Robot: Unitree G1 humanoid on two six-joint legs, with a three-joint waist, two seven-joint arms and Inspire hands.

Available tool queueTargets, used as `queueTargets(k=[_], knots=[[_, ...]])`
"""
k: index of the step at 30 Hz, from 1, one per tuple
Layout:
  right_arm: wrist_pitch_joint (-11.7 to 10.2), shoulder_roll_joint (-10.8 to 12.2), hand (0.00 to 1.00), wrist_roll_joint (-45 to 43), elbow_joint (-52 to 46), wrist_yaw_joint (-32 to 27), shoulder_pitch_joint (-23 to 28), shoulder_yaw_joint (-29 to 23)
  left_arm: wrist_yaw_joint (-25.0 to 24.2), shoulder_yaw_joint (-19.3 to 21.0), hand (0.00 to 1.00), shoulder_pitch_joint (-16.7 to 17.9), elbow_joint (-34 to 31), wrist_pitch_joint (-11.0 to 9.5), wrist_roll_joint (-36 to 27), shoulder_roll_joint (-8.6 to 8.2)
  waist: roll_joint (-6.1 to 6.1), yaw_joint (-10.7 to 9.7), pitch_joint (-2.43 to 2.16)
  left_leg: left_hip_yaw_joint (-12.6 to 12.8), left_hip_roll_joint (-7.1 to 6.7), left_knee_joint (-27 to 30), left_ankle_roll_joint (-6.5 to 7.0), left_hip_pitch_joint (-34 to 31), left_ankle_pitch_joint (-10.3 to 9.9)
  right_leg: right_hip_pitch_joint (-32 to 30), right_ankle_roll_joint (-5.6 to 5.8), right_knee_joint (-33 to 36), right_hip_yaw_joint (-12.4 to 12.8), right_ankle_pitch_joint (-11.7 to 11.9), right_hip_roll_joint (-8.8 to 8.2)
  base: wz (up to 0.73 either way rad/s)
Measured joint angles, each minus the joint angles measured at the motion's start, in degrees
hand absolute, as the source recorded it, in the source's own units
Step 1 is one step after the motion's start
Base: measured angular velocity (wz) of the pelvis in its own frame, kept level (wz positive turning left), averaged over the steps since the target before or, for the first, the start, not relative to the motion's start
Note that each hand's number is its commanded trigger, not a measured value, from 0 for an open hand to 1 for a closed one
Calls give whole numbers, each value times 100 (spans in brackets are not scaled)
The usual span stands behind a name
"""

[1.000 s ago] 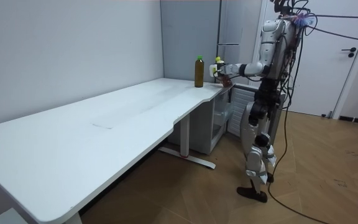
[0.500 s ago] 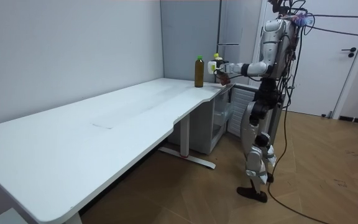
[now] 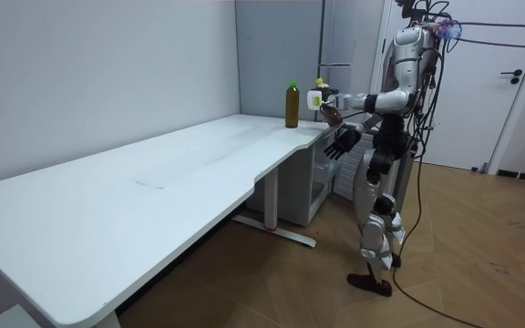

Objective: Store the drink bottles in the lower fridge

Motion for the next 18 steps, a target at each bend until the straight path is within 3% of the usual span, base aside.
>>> queueTargets(k=[4, 11, 18], knots=[[1, -72, 0, 98, -392, 421, 9, 12, -318, 26, 100, 44, 0, 0, 0, 89, -72, 7, 29, 15, -2, 15, 0, -3, 0, 13, 0, 0, -69, 0, -7, 0], [124, -147, 0, 133, -1180, 1380, 188, 28, -789, 106, 100, 44, 5, 2, -1, 86, -77, 51, 35, -32, 3, 78, 1, -78, -1, -82, 0, 19, -74, 0, -8, 0], [341, -531, 0, 573, -1843, 2408, 301, 37, -977, 109, 100, 44, 7, 18, -1, 151, -98, 170, 42, -29, 8, 91, 2, -137, -1, -130, -1, 101, -77, 1, -19, 0]])
